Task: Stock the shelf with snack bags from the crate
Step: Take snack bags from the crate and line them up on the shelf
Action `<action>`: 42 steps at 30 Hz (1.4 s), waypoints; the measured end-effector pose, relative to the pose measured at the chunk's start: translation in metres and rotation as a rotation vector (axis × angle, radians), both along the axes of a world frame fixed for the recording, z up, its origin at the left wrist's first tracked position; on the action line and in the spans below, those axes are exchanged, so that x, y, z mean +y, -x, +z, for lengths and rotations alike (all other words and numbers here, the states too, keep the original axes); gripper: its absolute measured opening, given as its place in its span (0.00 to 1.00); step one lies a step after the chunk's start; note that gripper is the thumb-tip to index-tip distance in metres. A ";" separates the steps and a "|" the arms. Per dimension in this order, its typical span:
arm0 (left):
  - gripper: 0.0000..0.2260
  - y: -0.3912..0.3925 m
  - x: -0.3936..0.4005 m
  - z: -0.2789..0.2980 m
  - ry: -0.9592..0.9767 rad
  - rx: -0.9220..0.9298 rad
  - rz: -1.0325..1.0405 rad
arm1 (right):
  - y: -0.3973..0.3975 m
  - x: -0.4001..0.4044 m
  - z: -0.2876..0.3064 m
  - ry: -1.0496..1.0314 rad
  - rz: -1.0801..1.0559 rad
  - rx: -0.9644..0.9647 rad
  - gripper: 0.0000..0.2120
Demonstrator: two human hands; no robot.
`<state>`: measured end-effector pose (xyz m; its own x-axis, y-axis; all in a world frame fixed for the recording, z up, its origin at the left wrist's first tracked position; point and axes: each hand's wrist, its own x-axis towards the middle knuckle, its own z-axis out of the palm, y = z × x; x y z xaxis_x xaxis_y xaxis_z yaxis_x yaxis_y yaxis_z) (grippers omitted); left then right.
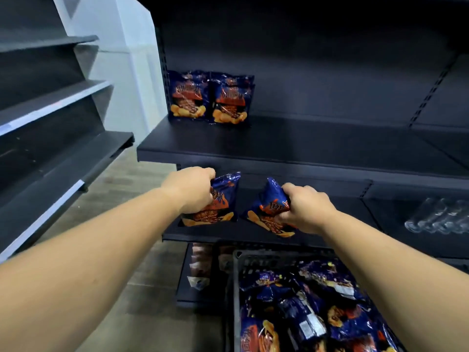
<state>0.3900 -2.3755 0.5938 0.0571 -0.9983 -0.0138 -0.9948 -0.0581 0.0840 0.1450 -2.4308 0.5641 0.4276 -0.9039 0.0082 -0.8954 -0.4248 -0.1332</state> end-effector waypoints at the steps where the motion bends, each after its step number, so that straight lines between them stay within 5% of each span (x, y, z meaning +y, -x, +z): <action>1: 0.05 -0.003 -0.002 0.005 0.007 -0.009 -0.002 | -0.004 -0.002 0.008 0.023 0.009 0.002 0.16; 16: 0.13 -0.037 -0.061 0.111 0.167 -0.109 0.121 | -0.055 -0.089 0.136 0.240 0.134 -0.027 0.18; 29: 0.25 -0.122 -0.172 0.124 0.089 -0.029 0.161 | -0.145 -0.172 0.155 0.097 0.119 0.046 0.32; 42: 0.19 -0.170 -0.258 0.096 0.095 -0.054 0.023 | -0.200 -0.240 0.133 0.025 0.086 0.118 0.37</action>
<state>0.5599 -2.6337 0.6901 0.0777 -0.9934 0.0845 -0.9965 -0.0748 0.0366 0.3454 -2.6712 0.6967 0.5031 -0.8639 -0.0243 -0.8642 -0.5028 -0.0175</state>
